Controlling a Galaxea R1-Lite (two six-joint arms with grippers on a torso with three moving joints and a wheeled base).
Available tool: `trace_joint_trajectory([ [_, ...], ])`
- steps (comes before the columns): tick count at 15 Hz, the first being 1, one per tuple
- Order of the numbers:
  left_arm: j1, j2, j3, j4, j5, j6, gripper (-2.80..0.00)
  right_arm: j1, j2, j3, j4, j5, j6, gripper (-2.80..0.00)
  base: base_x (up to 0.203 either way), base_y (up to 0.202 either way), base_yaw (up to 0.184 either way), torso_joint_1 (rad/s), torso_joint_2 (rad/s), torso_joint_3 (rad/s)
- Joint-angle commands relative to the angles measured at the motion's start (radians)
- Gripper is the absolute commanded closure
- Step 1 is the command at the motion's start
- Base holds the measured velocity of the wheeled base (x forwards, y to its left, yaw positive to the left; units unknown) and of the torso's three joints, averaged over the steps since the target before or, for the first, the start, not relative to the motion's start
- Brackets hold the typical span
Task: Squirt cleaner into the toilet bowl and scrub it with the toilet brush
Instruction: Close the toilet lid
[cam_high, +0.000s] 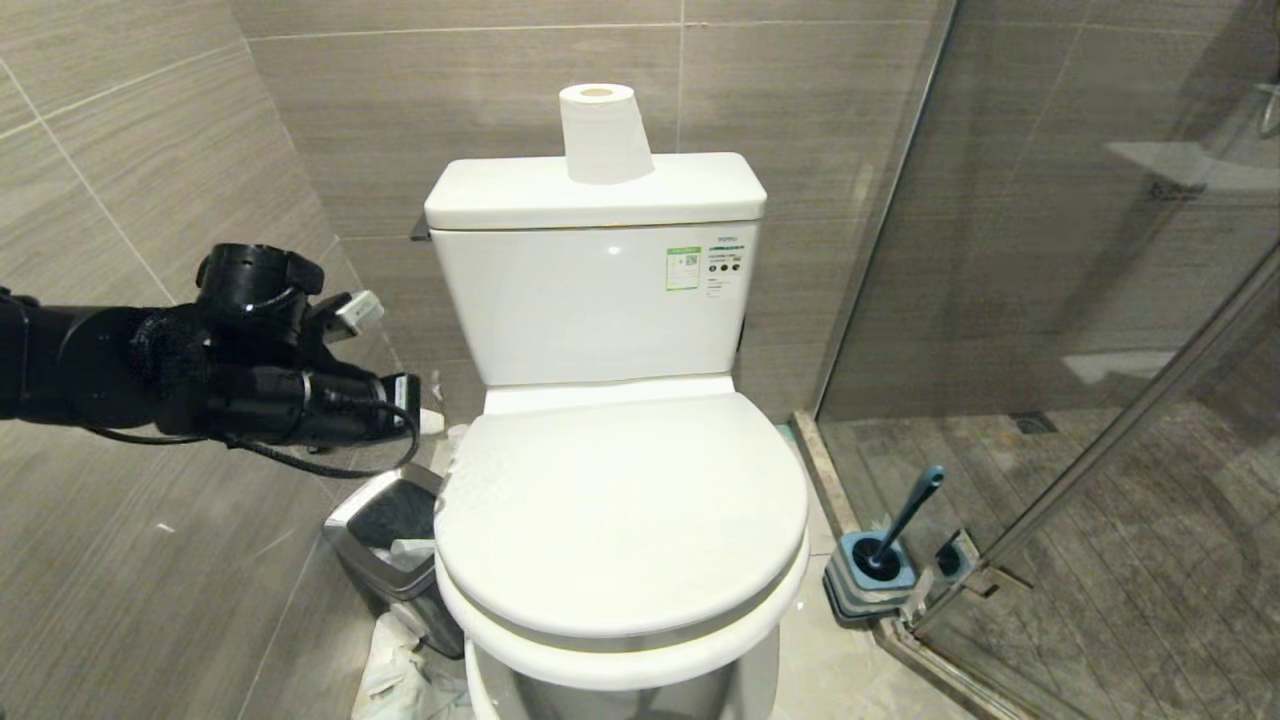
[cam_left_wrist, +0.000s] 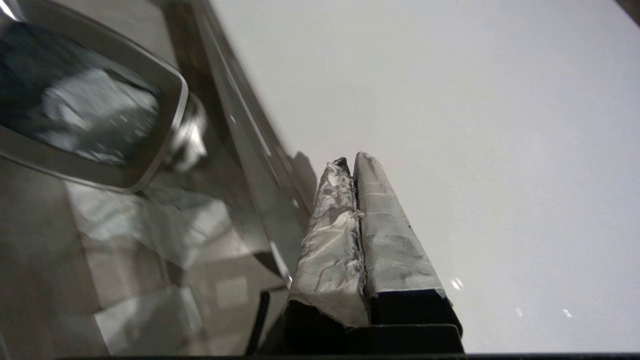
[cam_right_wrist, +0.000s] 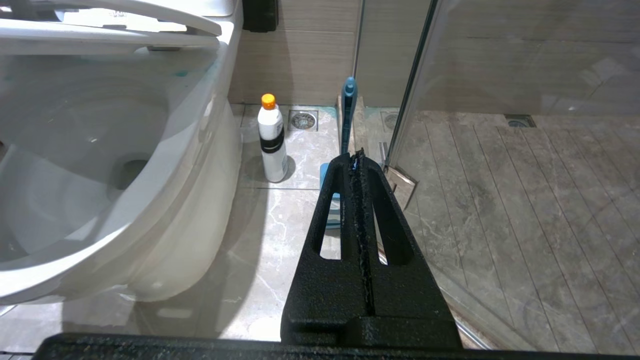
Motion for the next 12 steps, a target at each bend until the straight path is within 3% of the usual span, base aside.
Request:
trace_joint_trajectory([
  [1,-0.001,-0.003,0.001,0.092,-0.066,0.001,0.0,0.0,0.001,0.0,0.0,0.0,0.001,0.0,0.0,0.0,0.0,0.0,0.0,0.0],
  [5,0.001,-0.019,0.061,0.155,-0.127,0.014,0.0,0.0,0.001,0.0,0.0,0.0,0.001,0.0,0.0,0.0,0.0,0.0,0.0,0.0],
  [8,0.0,-0.039,0.167,0.155,-0.172,0.088,0.0,0.0,0.001,0.0,0.0,0.0,0.0,0.0,0.0,0.0,0.0,0.0,0.0,0.0],
  [12,-0.017,-0.035,0.178,0.155,-0.185,0.09,0.0,0.0,0.001,0.0,0.0,0.0,0.0,0.0,0.0,0.0,0.0,0.0,0.0,0.0],
])
